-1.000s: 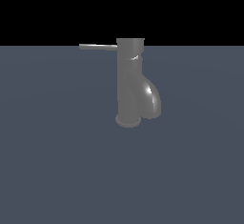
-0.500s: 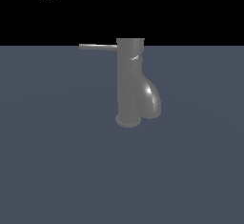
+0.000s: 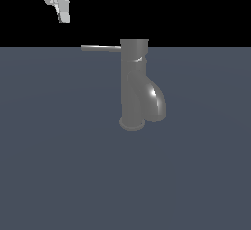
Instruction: Turn on the faucet by rotating a designated handle.
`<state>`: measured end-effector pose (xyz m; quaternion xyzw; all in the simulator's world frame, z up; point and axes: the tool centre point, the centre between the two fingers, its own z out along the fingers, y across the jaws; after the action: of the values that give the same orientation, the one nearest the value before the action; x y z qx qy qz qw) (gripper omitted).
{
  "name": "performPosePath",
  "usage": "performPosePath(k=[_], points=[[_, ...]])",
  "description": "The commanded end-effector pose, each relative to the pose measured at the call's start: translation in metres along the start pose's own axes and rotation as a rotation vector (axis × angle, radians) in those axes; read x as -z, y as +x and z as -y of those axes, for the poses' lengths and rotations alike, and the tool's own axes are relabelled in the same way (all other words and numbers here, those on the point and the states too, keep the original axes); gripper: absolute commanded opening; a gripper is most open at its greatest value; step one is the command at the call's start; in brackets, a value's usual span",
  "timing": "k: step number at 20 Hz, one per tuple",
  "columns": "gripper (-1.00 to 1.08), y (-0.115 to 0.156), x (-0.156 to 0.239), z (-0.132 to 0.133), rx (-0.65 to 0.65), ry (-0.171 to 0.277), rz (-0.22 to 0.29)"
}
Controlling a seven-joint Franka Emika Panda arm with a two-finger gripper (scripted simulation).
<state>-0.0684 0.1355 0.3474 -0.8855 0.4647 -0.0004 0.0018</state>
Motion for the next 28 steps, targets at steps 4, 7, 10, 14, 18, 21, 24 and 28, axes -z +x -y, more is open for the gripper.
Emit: performPosePath(k=[4,7,10,14,18,21,24,28], points=[[-1.0,0.018,-0.018,0.023,-0.123,0.0,0.0],[-1.0,0.029,-0.027,0.034,-0.192,0.0,0.0],[-1.0,0.04,-0.037,0.044,-0.258,-0.001,-0.001],[-1.0,0.055,-0.047,0.055,-0.333,-0.002,-0.002],[-1.0,0.067,-0.055,0.063,-0.393,-0.003,-0.002],[-1.0,0.074,-0.06,0.067,-0.427,-0.003,-0.002],[-1.0,0.078,-0.063,0.069,-0.449,-0.004,-0.003],[-1.0,0.081,-0.064,0.07,-0.459,-0.004,-0.002]])
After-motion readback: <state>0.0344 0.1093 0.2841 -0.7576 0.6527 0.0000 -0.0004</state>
